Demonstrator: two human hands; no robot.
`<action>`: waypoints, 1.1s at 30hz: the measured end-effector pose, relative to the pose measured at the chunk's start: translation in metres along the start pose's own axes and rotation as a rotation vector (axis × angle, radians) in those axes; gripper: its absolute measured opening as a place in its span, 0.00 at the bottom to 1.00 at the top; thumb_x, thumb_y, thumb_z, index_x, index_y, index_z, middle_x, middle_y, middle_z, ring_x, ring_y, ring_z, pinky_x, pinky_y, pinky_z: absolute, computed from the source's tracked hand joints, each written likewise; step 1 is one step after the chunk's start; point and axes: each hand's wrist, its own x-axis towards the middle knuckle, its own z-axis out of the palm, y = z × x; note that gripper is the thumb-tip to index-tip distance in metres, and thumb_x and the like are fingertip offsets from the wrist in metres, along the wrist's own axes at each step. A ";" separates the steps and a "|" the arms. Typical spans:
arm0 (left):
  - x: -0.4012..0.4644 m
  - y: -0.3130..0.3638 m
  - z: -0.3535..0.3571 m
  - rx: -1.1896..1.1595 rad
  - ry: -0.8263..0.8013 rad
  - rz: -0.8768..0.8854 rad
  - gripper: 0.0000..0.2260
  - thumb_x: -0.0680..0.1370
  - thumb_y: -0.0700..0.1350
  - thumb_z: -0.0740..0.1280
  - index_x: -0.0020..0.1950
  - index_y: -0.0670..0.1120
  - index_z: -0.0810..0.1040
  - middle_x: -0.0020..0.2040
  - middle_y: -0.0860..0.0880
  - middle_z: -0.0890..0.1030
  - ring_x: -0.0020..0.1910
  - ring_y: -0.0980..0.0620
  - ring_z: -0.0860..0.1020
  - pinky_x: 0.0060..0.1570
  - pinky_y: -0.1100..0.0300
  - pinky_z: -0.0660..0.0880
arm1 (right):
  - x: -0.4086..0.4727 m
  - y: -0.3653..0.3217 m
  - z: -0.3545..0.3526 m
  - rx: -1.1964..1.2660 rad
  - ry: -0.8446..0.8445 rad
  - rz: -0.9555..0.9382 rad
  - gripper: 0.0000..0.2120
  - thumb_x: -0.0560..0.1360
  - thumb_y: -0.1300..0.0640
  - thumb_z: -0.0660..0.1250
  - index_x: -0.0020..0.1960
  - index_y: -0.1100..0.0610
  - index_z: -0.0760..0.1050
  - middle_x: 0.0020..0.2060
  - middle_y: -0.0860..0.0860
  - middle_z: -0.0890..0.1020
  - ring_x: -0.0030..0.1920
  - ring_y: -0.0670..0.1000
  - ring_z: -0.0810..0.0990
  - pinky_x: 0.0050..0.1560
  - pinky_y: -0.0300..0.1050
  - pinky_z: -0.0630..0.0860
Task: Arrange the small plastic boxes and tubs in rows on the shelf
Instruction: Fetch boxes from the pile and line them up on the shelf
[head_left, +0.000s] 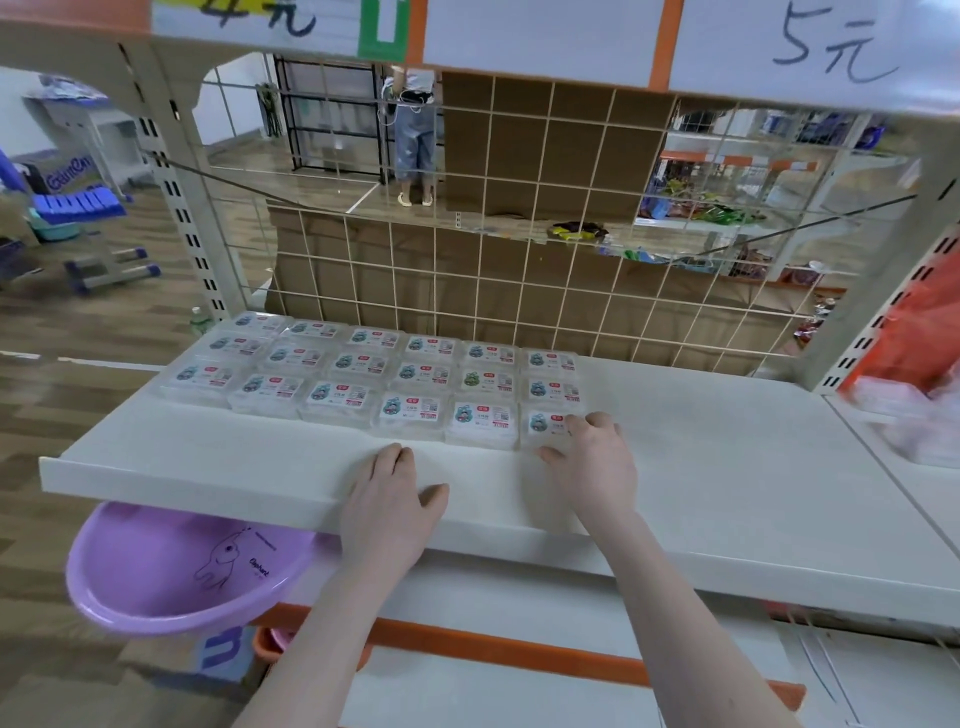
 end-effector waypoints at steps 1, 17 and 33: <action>0.000 0.000 0.000 -0.002 -0.001 0.001 0.27 0.78 0.57 0.57 0.73 0.45 0.63 0.74 0.51 0.62 0.72 0.51 0.60 0.67 0.59 0.59 | 0.001 -0.001 0.001 -0.001 0.001 -0.002 0.19 0.73 0.49 0.68 0.60 0.58 0.74 0.57 0.54 0.73 0.58 0.55 0.70 0.46 0.45 0.70; 0.001 -0.004 -0.007 -0.108 -0.036 0.048 0.23 0.78 0.55 0.58 0.70 0.44 0.67 0.70 0.49 0.67 0.69 0.50 0.64 0.62 0.56 0.65 | -0.046 0.010 -0.007 0.051 0.051 0.072 0.24 0.77 0.52 0.62 0.70 0.58 0.65 0.63 0.56 0.71 0.59 0.58 0.72 0.57 0.49 0.67; -0.026 0.070 -0.020 -0.132 0.074 0.263 0.20 0.80 0.53 0.59 0.70 0.46 0.69 0.68 0.50 0.70 0.68 0.50 0.67 0.64 0.57 0.67 | -0.096 0.110 -0.069 0.028 0.195 0.237 0.21 0.78 0.50 0.61 0.69 0.58 0.68 0.64 0.55 0.72 0.62 0.56 0.71 0.57 0.49 0.70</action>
